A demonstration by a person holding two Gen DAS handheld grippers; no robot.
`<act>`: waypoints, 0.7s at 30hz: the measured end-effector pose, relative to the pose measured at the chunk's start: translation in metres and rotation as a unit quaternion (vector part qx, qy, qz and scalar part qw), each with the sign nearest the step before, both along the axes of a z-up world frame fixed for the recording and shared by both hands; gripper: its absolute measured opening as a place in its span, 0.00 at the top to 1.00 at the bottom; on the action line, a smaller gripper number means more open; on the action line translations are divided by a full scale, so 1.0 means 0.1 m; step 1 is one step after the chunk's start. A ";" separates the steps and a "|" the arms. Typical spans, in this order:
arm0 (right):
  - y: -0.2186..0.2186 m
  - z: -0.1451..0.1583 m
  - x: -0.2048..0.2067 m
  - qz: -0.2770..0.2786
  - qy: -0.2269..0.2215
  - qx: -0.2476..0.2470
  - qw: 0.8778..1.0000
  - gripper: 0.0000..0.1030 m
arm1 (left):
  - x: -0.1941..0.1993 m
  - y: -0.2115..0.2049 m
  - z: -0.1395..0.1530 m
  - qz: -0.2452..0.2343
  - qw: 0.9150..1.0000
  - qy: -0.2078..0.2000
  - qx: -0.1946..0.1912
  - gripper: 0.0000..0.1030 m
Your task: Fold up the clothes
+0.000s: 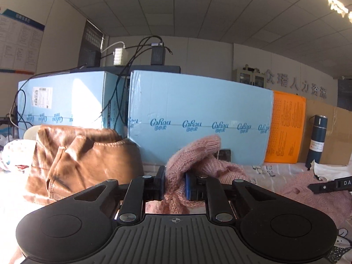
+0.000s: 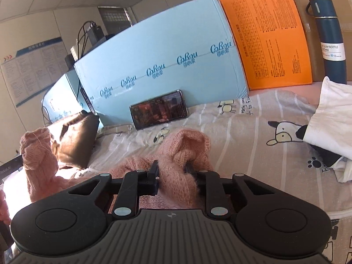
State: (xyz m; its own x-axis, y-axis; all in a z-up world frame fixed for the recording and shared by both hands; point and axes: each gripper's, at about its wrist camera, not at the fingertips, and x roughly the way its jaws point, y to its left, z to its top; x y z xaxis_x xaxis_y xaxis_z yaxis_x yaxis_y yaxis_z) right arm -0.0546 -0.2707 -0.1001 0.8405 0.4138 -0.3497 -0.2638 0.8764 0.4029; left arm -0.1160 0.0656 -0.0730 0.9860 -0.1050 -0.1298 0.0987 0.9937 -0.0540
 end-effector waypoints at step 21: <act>-0.81 -0.03 -0.07 -0.280 0.008 0.012 0.960 0.52 | 0.40 0.51 -0.27 0.073 0.995 0.056 -0.026 0.16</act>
